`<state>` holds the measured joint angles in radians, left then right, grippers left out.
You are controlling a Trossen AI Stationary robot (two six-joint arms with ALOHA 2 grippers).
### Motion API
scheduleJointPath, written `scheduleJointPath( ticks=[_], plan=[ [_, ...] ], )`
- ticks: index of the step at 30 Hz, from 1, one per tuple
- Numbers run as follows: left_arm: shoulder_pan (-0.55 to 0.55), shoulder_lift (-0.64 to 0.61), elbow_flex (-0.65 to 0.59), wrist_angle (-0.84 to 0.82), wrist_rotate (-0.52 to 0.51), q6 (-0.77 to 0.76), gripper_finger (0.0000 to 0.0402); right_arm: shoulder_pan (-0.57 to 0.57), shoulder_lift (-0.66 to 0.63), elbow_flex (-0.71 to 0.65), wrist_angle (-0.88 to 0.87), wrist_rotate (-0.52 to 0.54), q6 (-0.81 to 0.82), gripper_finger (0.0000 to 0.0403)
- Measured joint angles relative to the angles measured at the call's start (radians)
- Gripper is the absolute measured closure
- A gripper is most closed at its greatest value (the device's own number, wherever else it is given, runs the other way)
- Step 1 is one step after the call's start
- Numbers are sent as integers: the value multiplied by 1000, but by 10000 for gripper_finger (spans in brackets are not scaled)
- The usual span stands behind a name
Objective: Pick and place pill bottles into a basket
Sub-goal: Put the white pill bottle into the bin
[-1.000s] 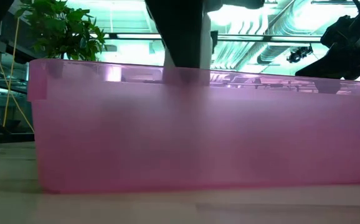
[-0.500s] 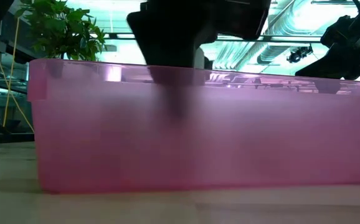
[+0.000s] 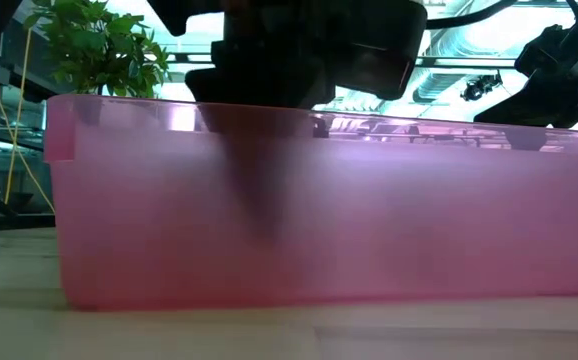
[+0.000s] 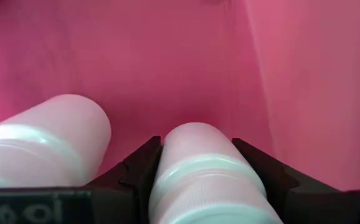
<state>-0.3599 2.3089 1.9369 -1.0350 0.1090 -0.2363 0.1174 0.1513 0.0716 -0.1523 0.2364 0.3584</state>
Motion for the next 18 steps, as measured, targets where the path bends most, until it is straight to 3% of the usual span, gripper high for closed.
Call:
scheduleJointPath(
  ticks=[18],
  plan=[
    [0,0,-2,51,-33,0,193,0,0,0,0,0,0,403]
  ],
)
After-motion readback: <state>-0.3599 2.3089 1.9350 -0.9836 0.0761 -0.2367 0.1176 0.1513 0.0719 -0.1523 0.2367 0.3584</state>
